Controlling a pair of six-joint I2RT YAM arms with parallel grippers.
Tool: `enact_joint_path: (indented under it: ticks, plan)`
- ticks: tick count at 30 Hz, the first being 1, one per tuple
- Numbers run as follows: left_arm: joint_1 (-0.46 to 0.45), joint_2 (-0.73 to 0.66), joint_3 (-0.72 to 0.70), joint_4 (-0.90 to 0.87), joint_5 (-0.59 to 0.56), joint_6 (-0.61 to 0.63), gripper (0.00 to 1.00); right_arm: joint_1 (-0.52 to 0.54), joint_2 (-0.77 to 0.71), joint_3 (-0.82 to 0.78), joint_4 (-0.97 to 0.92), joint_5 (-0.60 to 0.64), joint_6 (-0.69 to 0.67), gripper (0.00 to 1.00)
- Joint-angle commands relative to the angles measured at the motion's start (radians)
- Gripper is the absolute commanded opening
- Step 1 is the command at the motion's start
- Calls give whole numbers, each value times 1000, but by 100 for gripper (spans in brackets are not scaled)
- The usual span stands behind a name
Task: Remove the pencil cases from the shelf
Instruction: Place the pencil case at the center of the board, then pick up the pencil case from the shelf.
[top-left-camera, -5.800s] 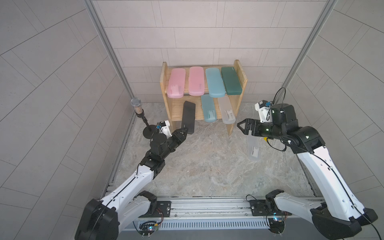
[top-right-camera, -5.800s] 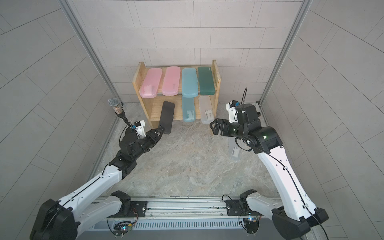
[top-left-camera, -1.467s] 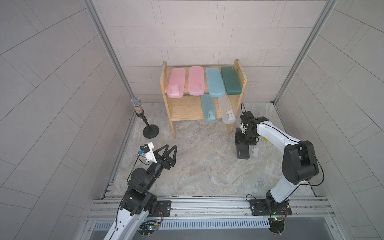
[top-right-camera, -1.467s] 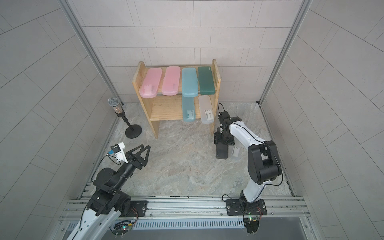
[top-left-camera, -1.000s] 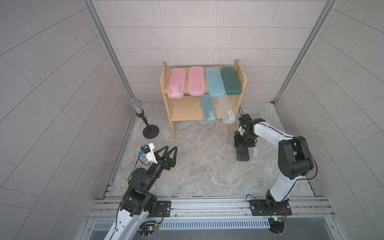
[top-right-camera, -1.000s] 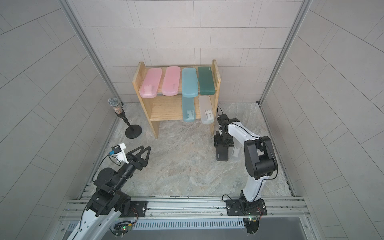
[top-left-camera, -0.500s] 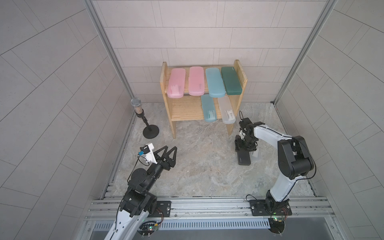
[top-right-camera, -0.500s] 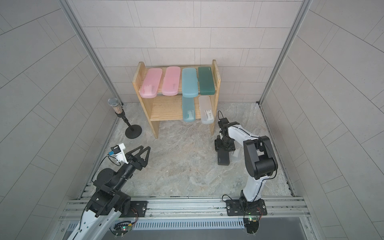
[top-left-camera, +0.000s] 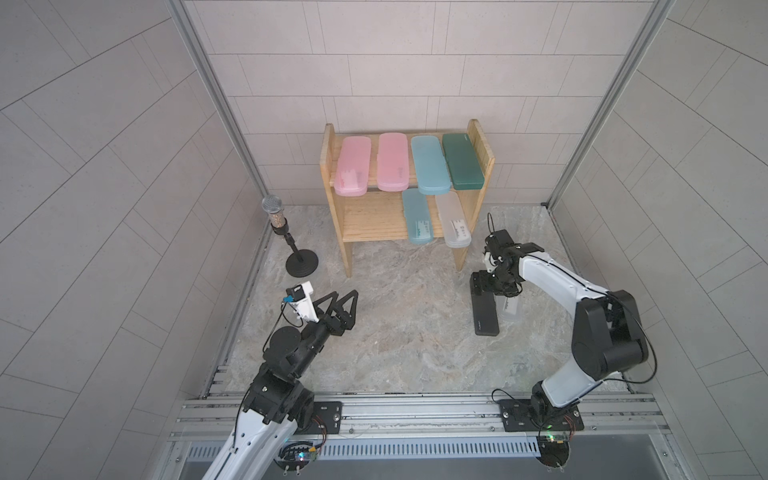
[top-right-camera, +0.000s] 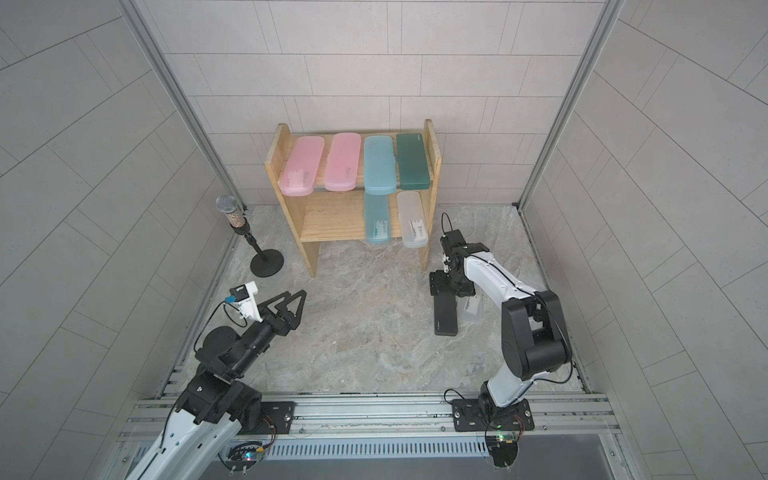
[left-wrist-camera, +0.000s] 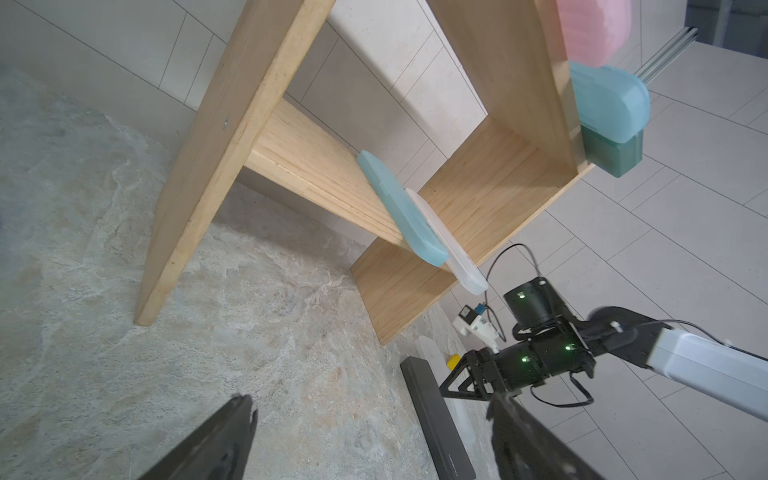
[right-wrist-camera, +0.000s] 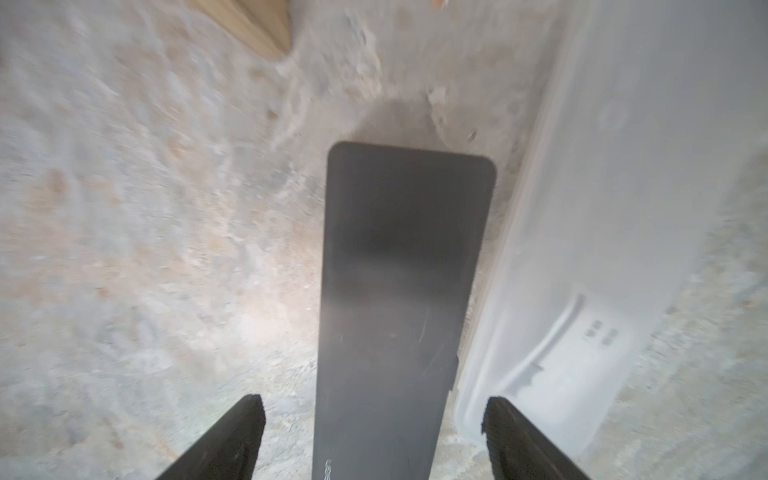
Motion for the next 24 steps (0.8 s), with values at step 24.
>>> enact_joint_path:
  ticks: [24]
  plan:
    - [-295, 829, 397, 395, -23, -417, 96, -35, -578, -84, 44, 100, 135, 96]
